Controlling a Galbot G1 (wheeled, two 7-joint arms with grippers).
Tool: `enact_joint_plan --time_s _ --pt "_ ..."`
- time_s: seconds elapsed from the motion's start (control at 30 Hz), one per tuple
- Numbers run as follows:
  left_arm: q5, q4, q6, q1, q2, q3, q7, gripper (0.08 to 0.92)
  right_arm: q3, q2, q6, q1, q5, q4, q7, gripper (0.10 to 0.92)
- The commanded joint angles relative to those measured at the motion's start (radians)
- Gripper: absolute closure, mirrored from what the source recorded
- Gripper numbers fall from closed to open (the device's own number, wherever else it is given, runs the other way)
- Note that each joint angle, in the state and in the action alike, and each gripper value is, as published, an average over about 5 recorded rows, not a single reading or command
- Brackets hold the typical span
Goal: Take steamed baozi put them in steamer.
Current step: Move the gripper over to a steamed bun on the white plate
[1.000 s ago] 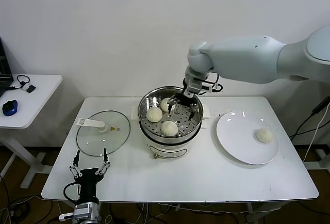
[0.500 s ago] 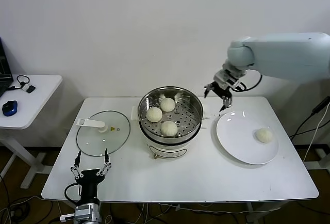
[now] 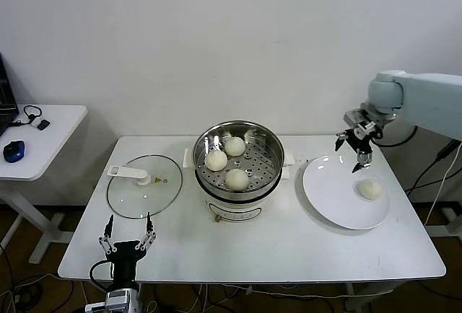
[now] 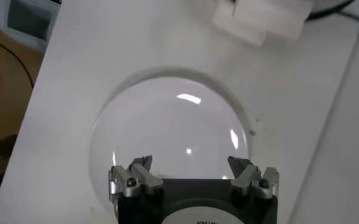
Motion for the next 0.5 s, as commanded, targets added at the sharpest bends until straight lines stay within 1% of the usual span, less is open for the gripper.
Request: enact_joint_plan --time_s 0.03,0.33,0.5 --pt "0.01 0.011 -0.008 0.009 -0.037 -0.004 -0.002 0.177 0.228 -0.097 0.026 -0.28 -0.144 -0.233 -0.059 0.203" --pt "0.018 0.023 -0.013 0.016 -0.037 -0.01 -0.003 0.177 0.439 -0.072 0.071 -0.458 -0.263 -0.412 -0.058 0.203" --pt "0.023 0.032 -0.013 0.014 -0.038 -0.01 -0.006 0.177 0.49 -0.065 0.087 -0.506 -0.296 -0.461 -0.056 0.203"
